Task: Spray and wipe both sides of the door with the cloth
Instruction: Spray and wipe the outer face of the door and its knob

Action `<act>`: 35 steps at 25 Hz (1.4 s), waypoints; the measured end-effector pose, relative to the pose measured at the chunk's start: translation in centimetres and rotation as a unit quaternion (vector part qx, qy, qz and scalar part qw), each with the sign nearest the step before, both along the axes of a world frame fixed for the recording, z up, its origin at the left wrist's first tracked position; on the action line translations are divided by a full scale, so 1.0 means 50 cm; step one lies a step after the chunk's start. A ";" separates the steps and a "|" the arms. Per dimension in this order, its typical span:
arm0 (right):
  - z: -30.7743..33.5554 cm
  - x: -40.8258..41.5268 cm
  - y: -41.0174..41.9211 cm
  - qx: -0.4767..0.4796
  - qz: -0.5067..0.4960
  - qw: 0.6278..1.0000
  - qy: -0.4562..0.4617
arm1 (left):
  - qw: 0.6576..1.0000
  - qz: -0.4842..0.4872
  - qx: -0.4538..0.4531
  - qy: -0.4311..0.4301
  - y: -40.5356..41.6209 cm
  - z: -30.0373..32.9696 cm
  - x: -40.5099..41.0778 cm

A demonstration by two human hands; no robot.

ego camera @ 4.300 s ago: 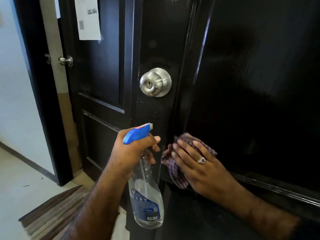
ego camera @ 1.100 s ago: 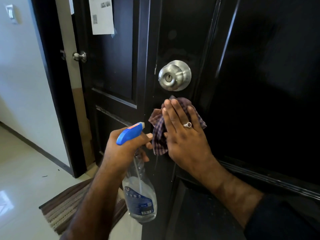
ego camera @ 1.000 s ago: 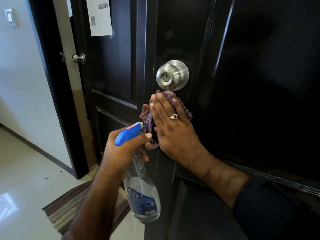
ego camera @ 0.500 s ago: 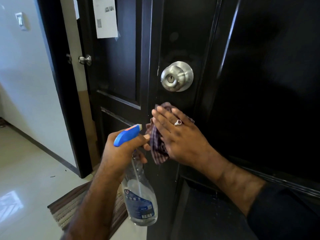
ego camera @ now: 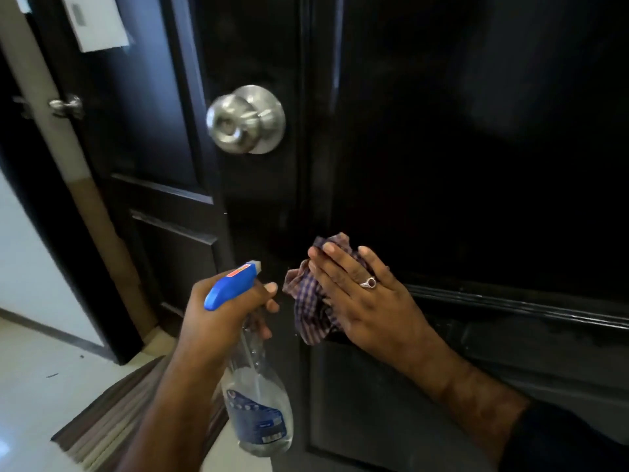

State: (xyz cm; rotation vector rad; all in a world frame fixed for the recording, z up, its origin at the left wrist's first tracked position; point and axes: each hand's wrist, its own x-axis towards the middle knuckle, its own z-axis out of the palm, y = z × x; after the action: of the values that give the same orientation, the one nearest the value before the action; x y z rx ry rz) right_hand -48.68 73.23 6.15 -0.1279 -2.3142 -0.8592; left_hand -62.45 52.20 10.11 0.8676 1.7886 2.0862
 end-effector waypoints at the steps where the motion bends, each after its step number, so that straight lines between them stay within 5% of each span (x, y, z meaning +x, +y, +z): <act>1: -0.007 0.037 0.017 -0.002 -0.006 1.000 0.014 | 1.000 -0.022 -0.002 0.003 0.019 -0.003 0.018; 10: -0.077 0.510 0.206 -0.109 -0.133 0.972 0.159 | 0.977 -0.203 -0.052 0.025 0.251 -0.022 0.301; 13: -0.101 0.621 0.230 -0.268 -0.058 0.901 0.336 | 0.971 -0.229 -0.052 0.038 0.305 -0.038 0.396; 15: -0.121 0.661 0.217 -0.401 -0.005 0.767 0.500 | 0.969 -0.241 -0.050 0.023 0.321 -0.051 0.438; 17: -0.146 0.664 0.185 -0.521 0.086 0.595 0.606 | 0.966 -0.252 -0.050 0.017 0.323 -0.059 0.456; 19: -0.189 0.628 0.136 -0.664 0.251 0.354 0.609 | 0.967 -0.248 -0.057 0.027 0.319 -0.065 0.450; 20: -0.170 0.608 0.105 -0.753 0.292 0.277 0.520 | 0.967 -0.247 -0.060 0.031 0.317 -0.070 0.443; 22: -0.203 0.574 0.086 -0.758 0.338 0.198 0.522 | 0.965 -0.253 -0.058 0.037 0.315 -0.081 0.430; 23: -0.209 0.550 0.072 -0.759 0.368 0.091 0.529 | 0.962 -0.264 -0.054 0.038 0.316 -0.087 0.420; 25: -0.170 0.507 0.044 -0.768 0.310 0.137 0.544 | 0.955 -0.292 -0.040 0.036 0.328 -0.092 0.400; 31: -0.121 0.416 0.000 -0.761 0.208 0.175 0.589 | 0.931 -0.365 0.001 -0.009 0.356 -0.106 0.350; 35: -0.094 0.451 -0.004 -0.762 0.158 0.239 0.581 | 0.921 -0.388 -0.012 0.004 0.379 -0.124 0.380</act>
State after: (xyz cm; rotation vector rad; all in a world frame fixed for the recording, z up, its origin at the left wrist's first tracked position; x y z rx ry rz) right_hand -26.12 73.04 1.46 -0.7229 -0.6433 1.5627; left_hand -43.44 71.13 3.89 1.3039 1.1645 1.5249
